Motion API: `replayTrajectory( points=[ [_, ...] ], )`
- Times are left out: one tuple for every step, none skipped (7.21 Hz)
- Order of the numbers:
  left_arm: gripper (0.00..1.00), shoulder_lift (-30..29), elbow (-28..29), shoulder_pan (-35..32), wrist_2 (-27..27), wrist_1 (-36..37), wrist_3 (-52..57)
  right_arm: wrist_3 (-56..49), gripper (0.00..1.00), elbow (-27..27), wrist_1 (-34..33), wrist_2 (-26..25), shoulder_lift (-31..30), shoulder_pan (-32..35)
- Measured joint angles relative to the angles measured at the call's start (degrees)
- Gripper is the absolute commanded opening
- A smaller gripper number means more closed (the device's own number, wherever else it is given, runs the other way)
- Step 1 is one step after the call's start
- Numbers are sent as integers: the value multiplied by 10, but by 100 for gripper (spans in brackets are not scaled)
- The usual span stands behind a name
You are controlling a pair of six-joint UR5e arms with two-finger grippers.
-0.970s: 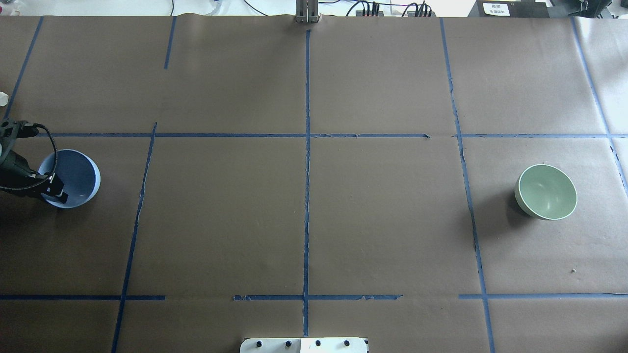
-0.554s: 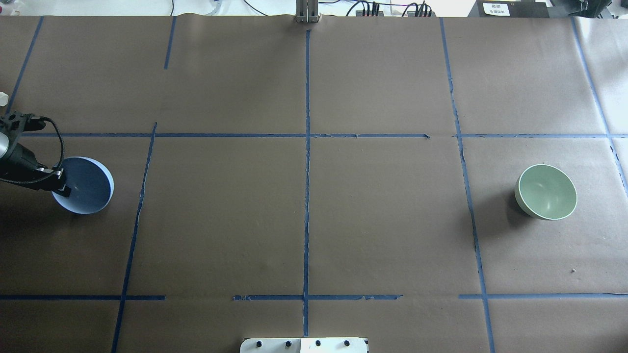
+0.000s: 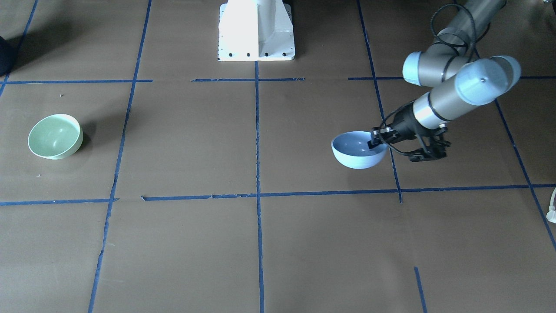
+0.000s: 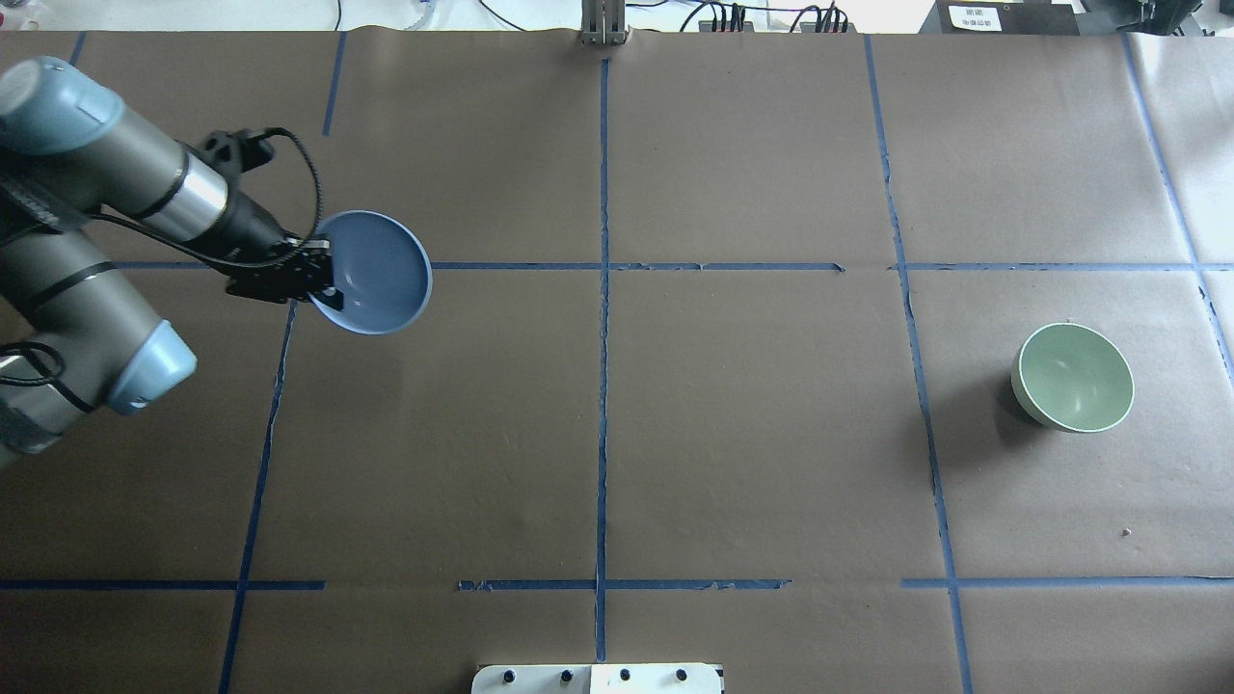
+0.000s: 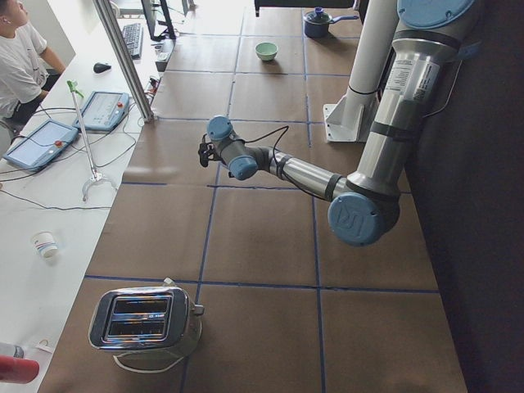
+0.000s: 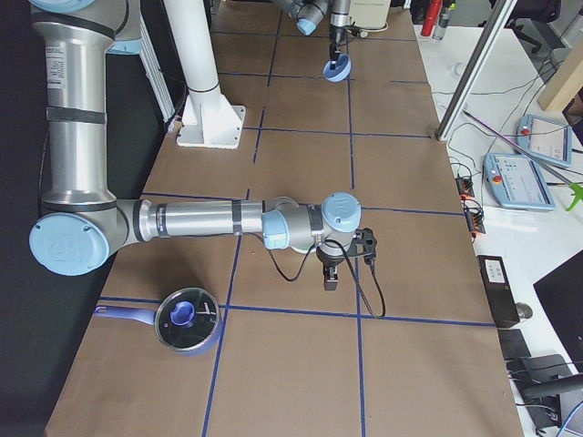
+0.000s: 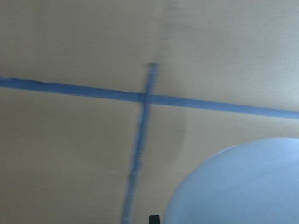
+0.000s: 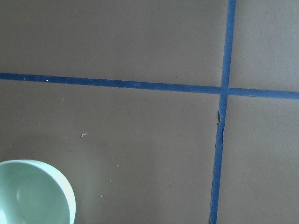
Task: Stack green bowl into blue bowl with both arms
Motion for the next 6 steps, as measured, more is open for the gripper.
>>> replayTrajectory(
  points=[
    [0,-51,3,48,29,17,-71,0,100,0,1,0,0,0],
    [2,-101,9,95,65,47,-117,0,100,1,1,1,0,0],
    [5,-138,19,135,99,68,-137,0,100,1,1,1,0,-1],
    [6,-156,31,159,118,77,-144,0,100,1,1,1,0,-2],
    [8,-162,42,173,126,79,-145,1,100,1,1,1,0,-4],
    [9,-165,51,179,129,78,-144,2,100,1,1,1,0,-6]
  ],
)
